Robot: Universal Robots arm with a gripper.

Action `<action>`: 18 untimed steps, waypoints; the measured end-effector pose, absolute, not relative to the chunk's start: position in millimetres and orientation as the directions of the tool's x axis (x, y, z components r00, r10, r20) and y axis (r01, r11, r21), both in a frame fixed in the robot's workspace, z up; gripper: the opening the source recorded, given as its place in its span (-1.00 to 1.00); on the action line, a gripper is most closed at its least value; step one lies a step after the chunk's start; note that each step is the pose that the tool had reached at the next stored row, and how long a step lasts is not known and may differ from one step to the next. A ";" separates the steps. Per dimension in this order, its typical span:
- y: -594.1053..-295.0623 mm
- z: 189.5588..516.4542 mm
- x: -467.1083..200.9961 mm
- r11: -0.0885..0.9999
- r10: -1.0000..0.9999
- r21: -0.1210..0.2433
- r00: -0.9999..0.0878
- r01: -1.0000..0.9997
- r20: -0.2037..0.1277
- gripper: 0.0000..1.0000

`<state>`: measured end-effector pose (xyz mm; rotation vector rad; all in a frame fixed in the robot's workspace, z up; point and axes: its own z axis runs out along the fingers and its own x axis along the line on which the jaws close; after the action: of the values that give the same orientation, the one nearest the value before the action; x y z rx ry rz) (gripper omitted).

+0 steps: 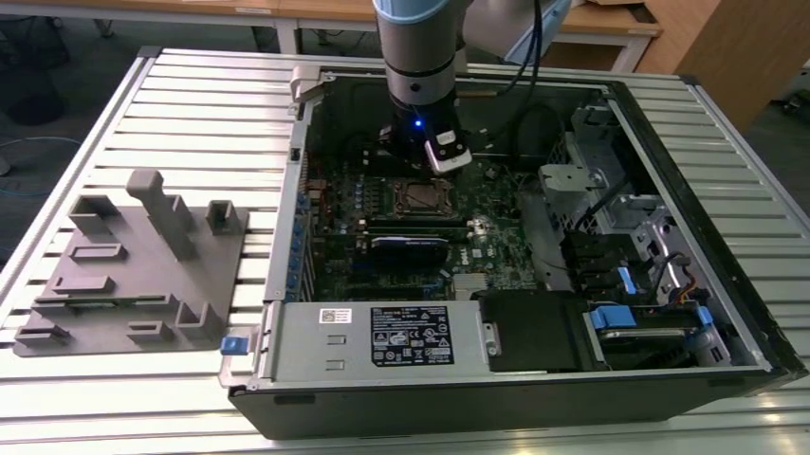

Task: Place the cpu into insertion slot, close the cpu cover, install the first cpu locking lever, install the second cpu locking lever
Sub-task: 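Install the first cpu locking lever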

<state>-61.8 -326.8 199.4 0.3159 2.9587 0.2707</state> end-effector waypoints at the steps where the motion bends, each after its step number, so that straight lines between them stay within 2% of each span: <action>1: -326.8 199.4 -61.8 0.961 0.222 0.194 -0.966 0.194 -0.133 -0.79; 3: -326.8 199.5 -61.8 0.961 0.222 0.197 -0.966 0.194 -0.133 -0.79; 7: -326.8 199.4 -61.8 0.956 0.226 0.225 -0.963 0.190 -0.146 -0.79; 18: -326.8 195.2 -61.8 0.956 0.226 0.231 -0.959 0.183 -0.174 -0.79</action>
<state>-61.8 -326.8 195.2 0.3071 2.9091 0.3156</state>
